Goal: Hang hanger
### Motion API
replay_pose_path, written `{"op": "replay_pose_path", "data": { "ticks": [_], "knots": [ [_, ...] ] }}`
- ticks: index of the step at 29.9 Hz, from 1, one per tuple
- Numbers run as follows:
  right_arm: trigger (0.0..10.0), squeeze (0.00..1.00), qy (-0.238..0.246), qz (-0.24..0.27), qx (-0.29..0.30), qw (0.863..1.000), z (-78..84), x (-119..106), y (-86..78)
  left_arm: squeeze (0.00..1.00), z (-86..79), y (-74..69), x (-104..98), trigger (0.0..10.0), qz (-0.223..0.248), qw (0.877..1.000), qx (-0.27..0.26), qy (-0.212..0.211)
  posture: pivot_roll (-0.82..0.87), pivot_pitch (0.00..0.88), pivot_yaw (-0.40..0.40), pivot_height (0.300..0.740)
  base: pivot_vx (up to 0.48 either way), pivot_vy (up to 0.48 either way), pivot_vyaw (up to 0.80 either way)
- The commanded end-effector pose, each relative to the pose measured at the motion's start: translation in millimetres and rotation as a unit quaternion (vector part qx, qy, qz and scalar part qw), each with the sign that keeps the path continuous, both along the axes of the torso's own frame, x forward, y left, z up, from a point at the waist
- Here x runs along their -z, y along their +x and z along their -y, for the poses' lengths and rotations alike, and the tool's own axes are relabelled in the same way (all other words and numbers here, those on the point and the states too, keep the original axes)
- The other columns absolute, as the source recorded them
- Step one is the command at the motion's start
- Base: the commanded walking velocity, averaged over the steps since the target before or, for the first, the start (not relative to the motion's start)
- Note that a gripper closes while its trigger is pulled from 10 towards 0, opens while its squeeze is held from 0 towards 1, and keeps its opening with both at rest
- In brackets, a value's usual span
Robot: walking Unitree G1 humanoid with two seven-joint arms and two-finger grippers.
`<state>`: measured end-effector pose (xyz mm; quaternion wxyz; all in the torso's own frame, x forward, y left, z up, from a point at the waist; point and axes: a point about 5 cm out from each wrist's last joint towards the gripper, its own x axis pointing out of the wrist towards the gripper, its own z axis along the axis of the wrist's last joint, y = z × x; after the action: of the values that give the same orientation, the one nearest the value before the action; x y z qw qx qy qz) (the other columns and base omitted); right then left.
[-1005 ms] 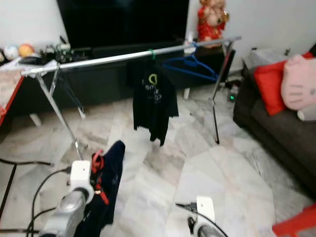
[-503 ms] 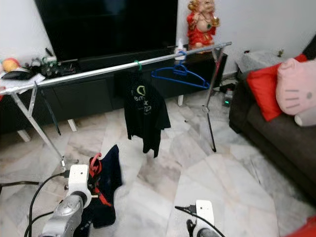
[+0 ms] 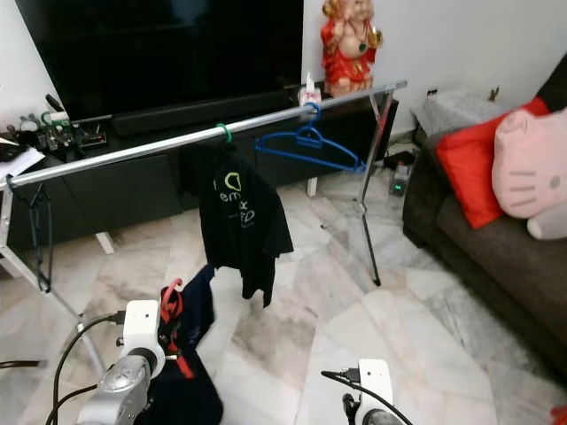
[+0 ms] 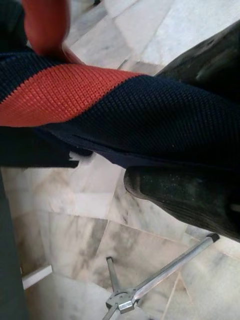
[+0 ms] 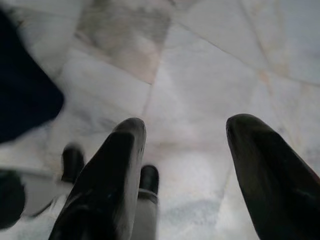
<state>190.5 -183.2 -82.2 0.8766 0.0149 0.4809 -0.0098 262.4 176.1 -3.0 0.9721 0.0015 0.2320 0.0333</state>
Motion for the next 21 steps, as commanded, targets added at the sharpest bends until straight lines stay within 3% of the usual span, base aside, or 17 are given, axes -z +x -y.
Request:
{"op": "replay_pose_path", "data": {
  "ticks": [1,8,13,17,21],
  "knots": [
    [10.0,0.0,0.012,0.004,-0.018,1.0,-11.6,0.0,2.0,0.0,-12.6,5.0,-7.9,10.0,0.016,1.0,-0.012,0.021,-0.03,0.0,-0.008,0.74,0.439,0.0,0.0],
    [10.0,0.0,0.01,-0.002,-0.017,1.0,-9.8,2.9,-4.5,0.0,-14.5,7.1,-10.4,10.0,0.021,0.999,-0.011,0.027,-0.03,0.0,-0.006,0.74,0.057,0.0,0.0],
    [10.0,0.0,0.008,0.003,-0.025,1.0,-13.4,-0.1,2.5,0.0,-17.3,11.3,-17.0,10.0,0.037,0.999,-0.027,0.028,-0.02,0.0,-0.019,0.74,0.0,0.0,0.0],
    [10.0,0.0,0.003,0.005,-0.045,0.999,-15.4,-1.3,5.1,0.0,-17.3,12.1,-17.9,10.0,0.037,0.998,-0.025,0.036,-0.02,0.0,-0.02,0.74,0.0,-0.294,0.0],
    [10.0,0.0,0.0,0.007,-0.06,0.998,-18.9,-1.7,6.2,0.0,-18.0,11.8,-17.3,10.0,0.035,0.998,-0.032,0.034,-0.02,0.0,-0.019,0.74,0.0,-0.453,0.74]
  ]
}}
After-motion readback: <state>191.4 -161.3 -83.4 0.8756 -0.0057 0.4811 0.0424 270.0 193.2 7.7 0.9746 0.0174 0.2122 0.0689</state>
